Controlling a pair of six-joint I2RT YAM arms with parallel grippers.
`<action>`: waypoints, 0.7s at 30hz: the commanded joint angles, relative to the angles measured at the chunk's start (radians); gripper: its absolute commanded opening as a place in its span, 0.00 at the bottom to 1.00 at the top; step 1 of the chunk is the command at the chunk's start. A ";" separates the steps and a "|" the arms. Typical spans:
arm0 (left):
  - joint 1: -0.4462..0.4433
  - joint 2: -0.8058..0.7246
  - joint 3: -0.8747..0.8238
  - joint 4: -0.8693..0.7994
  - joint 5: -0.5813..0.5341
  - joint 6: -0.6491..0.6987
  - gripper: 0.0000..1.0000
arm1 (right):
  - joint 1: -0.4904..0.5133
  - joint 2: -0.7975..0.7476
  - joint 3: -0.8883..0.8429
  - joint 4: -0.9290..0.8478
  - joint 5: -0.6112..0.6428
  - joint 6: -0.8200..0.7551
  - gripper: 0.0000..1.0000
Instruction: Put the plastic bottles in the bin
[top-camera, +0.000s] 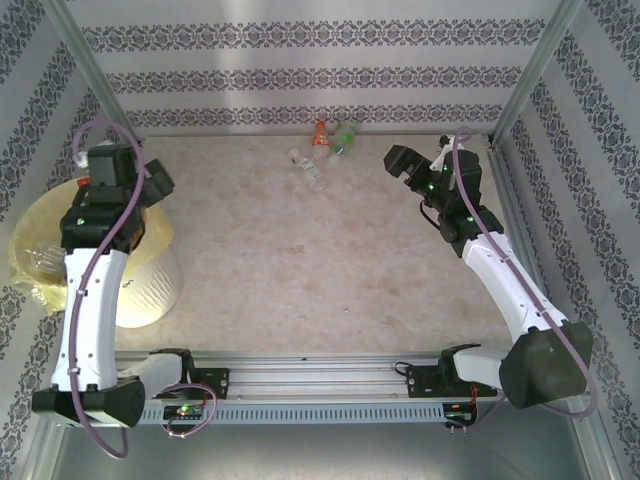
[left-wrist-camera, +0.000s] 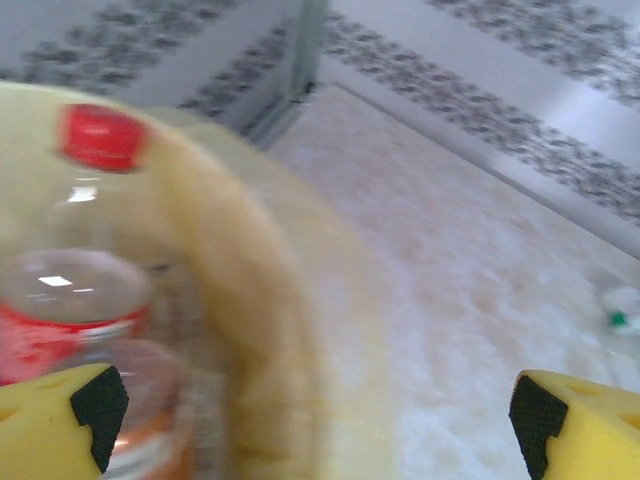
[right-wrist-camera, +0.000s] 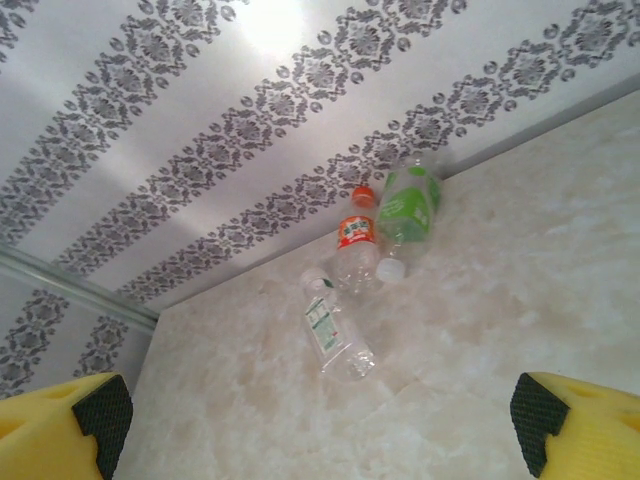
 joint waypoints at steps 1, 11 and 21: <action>-0.119 0.035 0.024 0.125 -0.056 -0.066 1.00 | 0.004 -0.039 -0.025 0.015 0.053 -0.019 0.98; -0.382 0.390 0.121 0.382 -0.007 -0.141 1.00 | -0.015 -0.121 -0.075 -0.052 0.095 -0.077 0.98; -0.446 0.817 0.325 0.474 0.121 -0.180 1.00 | -0.037 -0.170 -0.077 -0.137 0.139 -0.114 0.98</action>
